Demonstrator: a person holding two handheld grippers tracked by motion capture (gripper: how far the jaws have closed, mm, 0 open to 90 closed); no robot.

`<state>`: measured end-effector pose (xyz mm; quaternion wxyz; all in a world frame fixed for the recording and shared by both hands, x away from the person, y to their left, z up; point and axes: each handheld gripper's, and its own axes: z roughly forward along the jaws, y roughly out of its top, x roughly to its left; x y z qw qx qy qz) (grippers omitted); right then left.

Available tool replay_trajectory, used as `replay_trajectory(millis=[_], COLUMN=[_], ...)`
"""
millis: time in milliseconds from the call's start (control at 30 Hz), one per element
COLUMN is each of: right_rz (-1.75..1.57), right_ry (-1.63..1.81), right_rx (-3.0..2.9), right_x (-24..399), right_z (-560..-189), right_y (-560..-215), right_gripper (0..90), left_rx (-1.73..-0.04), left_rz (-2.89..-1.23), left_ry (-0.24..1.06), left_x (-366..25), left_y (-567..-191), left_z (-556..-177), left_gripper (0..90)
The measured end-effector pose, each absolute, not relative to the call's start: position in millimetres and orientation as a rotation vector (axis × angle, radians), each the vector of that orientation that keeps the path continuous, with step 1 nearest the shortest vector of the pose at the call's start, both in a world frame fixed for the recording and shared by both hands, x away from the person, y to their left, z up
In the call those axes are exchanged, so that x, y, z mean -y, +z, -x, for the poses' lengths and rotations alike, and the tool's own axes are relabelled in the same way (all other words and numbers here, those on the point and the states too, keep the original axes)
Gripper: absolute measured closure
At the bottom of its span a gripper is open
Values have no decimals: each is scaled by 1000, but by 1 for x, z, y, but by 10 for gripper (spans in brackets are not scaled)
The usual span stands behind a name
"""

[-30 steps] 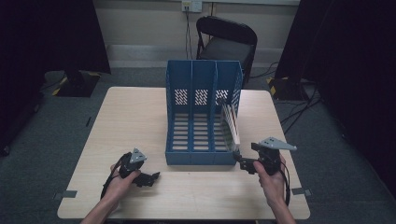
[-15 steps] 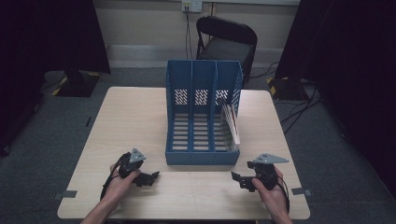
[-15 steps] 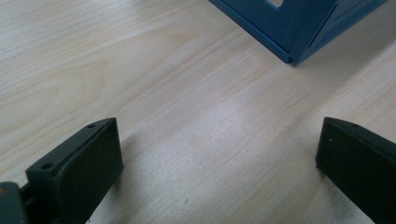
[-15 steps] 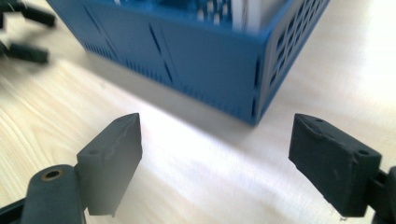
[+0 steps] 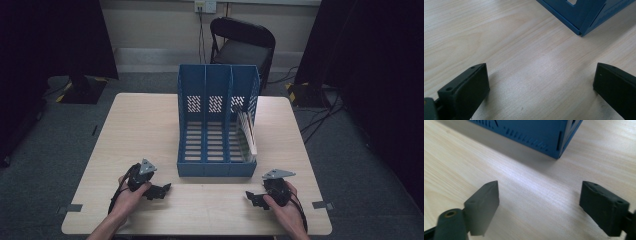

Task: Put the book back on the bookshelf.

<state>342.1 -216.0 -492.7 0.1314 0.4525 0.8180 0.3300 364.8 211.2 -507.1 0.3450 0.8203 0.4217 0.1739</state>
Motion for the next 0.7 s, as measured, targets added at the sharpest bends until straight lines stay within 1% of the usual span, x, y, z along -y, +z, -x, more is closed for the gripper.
replay_trajectory(millis=[133, 233, 433, 700], right_rz=[-1298, -1238, -1212, -1217], right_ry=[930, 911, 977, 975], right_rx=[-2360, -2332, -2287, -2274], right_x=[210, 205, 205, 204], right_z=[-340, -337, -336, -336], right_y=[-495, -501, -506, -507], right_gripper=[128, 86, 83, 83], left_rx=[-1093, -1093, -1089, -1090], left_rz=[-2131, -2131, -2133, -2134], left_ry=[451, 451, 450, 450], left_x=[-211, -211, -211, -211], left_y=[-507, -507, -507, -507], left_z=[-365, -365, -365, -365], left_gripper=[0, 0, 0, 0])
